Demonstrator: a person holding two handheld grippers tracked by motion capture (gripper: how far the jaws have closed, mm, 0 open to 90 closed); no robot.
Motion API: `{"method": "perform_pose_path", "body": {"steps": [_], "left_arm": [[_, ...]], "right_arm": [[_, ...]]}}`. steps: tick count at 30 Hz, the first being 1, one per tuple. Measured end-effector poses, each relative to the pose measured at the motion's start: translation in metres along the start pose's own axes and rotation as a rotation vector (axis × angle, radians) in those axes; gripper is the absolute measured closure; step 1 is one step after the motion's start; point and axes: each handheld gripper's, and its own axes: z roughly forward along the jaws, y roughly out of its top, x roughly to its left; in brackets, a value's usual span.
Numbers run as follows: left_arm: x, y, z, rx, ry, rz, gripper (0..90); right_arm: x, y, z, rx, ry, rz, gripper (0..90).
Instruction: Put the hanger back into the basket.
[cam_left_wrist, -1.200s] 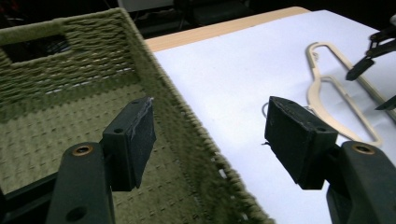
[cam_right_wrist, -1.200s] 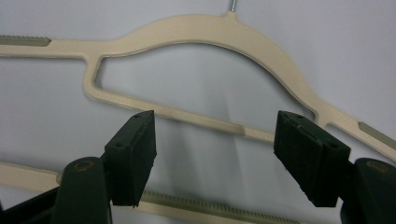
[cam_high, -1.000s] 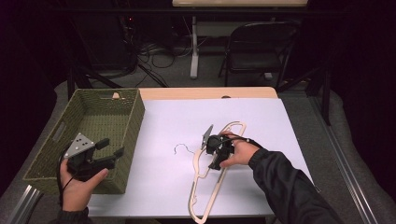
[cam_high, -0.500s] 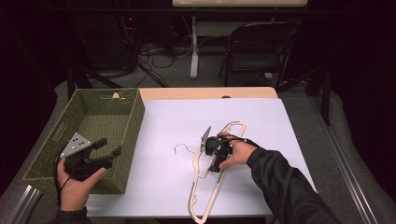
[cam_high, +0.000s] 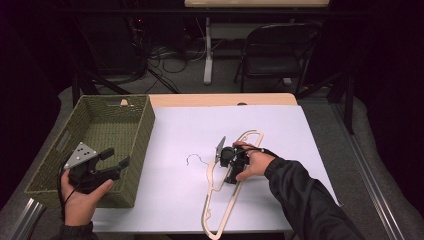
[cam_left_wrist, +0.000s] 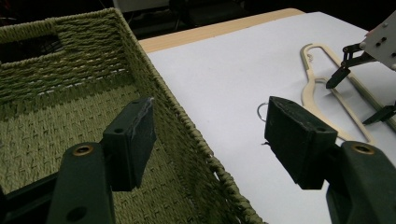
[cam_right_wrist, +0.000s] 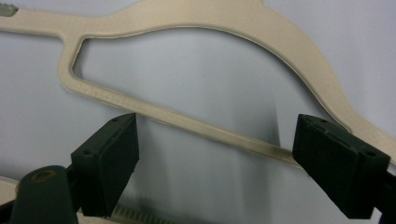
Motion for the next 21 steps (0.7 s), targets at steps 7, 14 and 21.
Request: {"method": "perform_pose_path", "body": {"steps": [7, 14, 21], "left_arm": [[0.0008, -0.0001, -0.0004, -0.001, 0.001, -0.001, 33.4], [0.0008, -0.0001, -0.0005, -0.001, 0.001, -0.001, 33.5], [0.0015, -0.0003, -0.0016, -0.004, 0.004, -0.003, 33.6]], "right_arm": [[-0.0004, -0.0001, 0.0018, -0.010, -0.017, -0.022, 13.8], [-0.0019, 0.0008, 0.0022, -0.004, -0.003, -0.024, 13.9], [-0.0048, 0.0041, 0.0025, 0.031, 0.001, -0.054, 14.8]]}}
